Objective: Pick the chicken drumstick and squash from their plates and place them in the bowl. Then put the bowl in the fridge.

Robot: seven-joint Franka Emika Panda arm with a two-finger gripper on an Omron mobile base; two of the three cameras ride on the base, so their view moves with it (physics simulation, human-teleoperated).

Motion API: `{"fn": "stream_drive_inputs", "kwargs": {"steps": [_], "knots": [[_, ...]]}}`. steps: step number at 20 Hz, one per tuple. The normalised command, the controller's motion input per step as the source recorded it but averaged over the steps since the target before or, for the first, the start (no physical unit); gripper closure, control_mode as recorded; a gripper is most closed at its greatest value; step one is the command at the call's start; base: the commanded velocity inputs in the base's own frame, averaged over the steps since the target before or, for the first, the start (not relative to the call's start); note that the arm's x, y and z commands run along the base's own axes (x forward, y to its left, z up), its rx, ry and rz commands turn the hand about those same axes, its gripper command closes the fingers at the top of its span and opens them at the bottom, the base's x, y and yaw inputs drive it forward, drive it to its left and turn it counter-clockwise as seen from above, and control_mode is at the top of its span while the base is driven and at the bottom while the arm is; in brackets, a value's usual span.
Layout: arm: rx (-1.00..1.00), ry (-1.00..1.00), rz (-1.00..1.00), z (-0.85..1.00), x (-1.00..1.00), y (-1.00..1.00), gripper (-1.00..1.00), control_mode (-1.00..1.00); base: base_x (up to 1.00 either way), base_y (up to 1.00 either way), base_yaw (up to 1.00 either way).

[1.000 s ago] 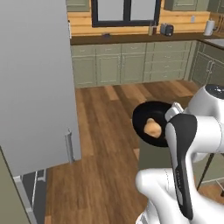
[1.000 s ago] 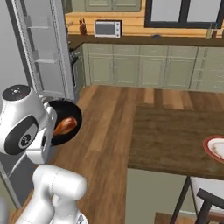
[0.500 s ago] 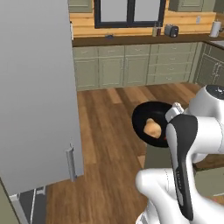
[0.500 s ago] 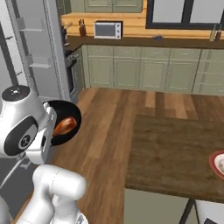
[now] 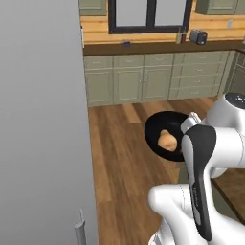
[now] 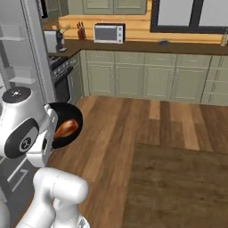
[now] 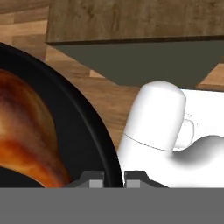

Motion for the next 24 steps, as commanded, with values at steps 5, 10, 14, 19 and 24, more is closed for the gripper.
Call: {"fn": "stream_drive_inputs", "kwargs": {"steps": [5, 10, 14, 19, 24], "knots": [[0.00, 0.00, 0.00, 0.00, 0.00, 0.00, 1.00, 1.00, 0.91, -0.09, 0.09], [0.00, 0.00, 0.00, 0.00, 0.00, 0.00, 1.00, 1.00, 0.86, -0.22, 0.14], [0.00, 0.00, 0.00, 0.00, 0.00, 0.00, 1.00, 1.00, 0.45, -0.18, 0.26], [0.00, 0.00, 0.00, 0.00, 0.00, 0.00, 1.00, 1.00, 0.18, -0.17, 0.41], [0.00, 0.00, 0.00, 0.00, 0.00, 0.00, 1.00, 1.00, 0.46, 0.00, 0.41]]}}
